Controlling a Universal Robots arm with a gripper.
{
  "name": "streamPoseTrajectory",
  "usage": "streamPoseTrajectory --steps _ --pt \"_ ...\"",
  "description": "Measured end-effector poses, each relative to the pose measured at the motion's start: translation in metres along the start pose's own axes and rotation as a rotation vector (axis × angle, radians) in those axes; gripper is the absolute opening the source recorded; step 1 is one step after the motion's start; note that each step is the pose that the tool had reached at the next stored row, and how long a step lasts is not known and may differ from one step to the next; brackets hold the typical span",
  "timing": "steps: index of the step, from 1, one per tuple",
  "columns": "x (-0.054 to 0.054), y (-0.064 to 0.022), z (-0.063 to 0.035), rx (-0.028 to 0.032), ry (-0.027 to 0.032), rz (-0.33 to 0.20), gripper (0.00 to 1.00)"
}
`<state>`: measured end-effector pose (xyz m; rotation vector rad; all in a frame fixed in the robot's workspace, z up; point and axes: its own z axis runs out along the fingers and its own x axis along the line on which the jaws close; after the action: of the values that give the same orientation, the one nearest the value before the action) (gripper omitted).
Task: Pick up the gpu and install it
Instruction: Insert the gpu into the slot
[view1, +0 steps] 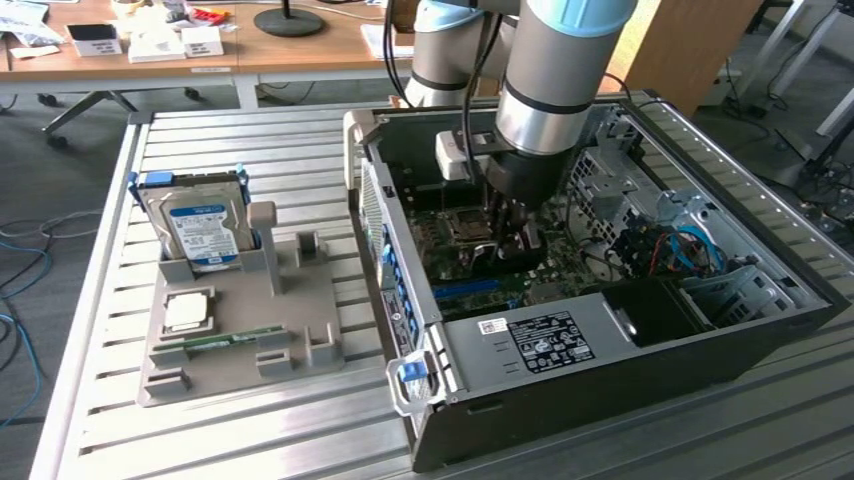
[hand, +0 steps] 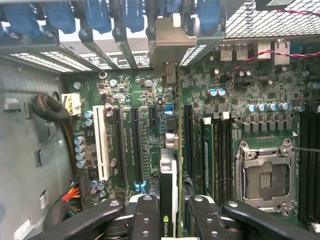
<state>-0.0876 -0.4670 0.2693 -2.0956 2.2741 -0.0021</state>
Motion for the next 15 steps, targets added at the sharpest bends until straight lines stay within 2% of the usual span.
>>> streamPoseTrajectory --steps 15 --pt "-0.0020 0.0061 0.0041 -0.0001 0.0004 0.000 0.27"
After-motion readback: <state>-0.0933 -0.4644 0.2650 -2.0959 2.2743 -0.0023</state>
